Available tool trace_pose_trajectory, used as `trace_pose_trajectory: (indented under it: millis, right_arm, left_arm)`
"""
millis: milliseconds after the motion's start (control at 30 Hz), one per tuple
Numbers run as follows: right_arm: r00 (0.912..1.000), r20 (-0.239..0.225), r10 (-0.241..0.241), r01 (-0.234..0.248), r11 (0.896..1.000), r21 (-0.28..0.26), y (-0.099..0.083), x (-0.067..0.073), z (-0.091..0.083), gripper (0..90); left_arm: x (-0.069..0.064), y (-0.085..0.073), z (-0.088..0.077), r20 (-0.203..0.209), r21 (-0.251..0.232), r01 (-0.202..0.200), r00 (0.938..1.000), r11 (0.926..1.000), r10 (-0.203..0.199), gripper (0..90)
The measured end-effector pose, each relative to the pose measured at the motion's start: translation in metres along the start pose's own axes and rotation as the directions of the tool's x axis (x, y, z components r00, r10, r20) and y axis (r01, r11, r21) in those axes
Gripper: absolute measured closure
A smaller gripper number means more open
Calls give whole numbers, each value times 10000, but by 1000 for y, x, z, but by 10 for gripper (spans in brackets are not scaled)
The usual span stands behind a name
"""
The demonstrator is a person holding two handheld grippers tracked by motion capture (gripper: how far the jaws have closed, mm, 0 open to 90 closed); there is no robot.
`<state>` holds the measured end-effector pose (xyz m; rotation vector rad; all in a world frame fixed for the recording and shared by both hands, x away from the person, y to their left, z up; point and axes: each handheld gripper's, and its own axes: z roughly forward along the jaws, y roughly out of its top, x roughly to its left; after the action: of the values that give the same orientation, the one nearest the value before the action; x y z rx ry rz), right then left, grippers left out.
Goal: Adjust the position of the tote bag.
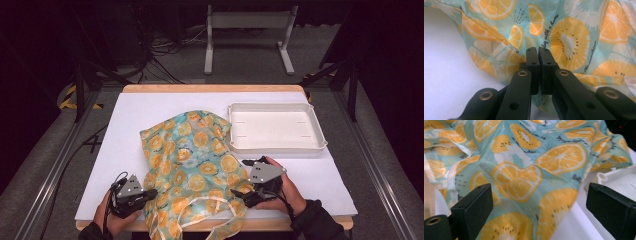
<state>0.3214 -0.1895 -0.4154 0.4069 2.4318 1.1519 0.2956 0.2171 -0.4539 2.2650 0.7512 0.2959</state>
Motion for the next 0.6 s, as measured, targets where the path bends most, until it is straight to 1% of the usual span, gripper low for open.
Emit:
trace_pose_trajectory:
  millis: [33,67,100,133,167,200,233,300,333,367,400,433,467,500,533,567,600]
  right_arm:
    - [10000,35,-68,68,10000,58,2,0,4,68]
    - [10000,-51,-75,75,10000,23,2,0,7,79]
    - [10000,-51,-75,75,10000,23,2,0,7,79]
    - [9999,-165,27,-26,10000,51,3,-1,12,103]
    - [9997,-247,7,-3,9999,156,3,-3,17,160]
    - [9981,-607,-76,84,9999,136,3,-4,22,395]
    - [9978,-642,-185,194,9997,143,4,-5,23,451]
    - [9963,-742,-441,458,9987,212,6,-4,26,648]
    - [9962,-674,-558,575,9981,239,7,-3,26,749]
    - [9962,-674,-558,575,9981,239,7,-3,26,749]
    - [9959,-677,-605,623,9978,243,8,-2,26,824]
    - [9948,-768,-665,673,9977,73,8,-2,24,880]
    - [9943,-841,-662,656,9978,-102,9,-2,22,893]
    - [9937,-874,-707,691,9974,-207,10,-1,19,898]
    - [9932,-880,-760,732,9967,-353,12,-1,16,899]
    - [9940,-840,-705,652,9958,-635,16,-1,11,900]
    - [9942,-816,-701,637,9949,-785,18,-2,8,900]
  left_arm:
    - [0,0,0,-1,12,-31,10000,10000,31,882]
    - [0,0,0,-1,12,-31,10000,10000,31,884]
    - [0,0,0,-35,32,-63,10000,10000,64,884]
    - [-1,1,0,-99,58,-108,9999,9999,108,889]
    - [-2,1,0,-144,61,-147,9998,9999,148,892]
    - [-2,2,-1,-198,24,-235,9995,9997,236,895]
    - [-1,2,-2,-182,-34,-220,9996,9998,219,896]
    - [-1,3,-5,-252,-204,-276,9993,9994,271,898]
    - [-1,3,-5,-252,-204,-276,9993,9994,271,898]
    - [-1,3,-7,-271,-300,-273,9993,9992,265,898]
    - [0,4,-10,-331,-511,-265,9991,9983,249,899]
    - [0,5,-13,-411,-699,-315,9987,9971,287,899]
    - [0,6,-17,-431,-918,-337,9986,9952,298,899]
    - [0,7,-21,-428,-1196,-343,9987,9922,293,899]
    - [0,9,-28,-456,-1597,-275,9987,9868,205,899]
    - [0,10,-32,-512,-1782,-308,9984,9835,220,899]
    - [0,12,-37,-584,-2124,-325,9981,9766,205,899]
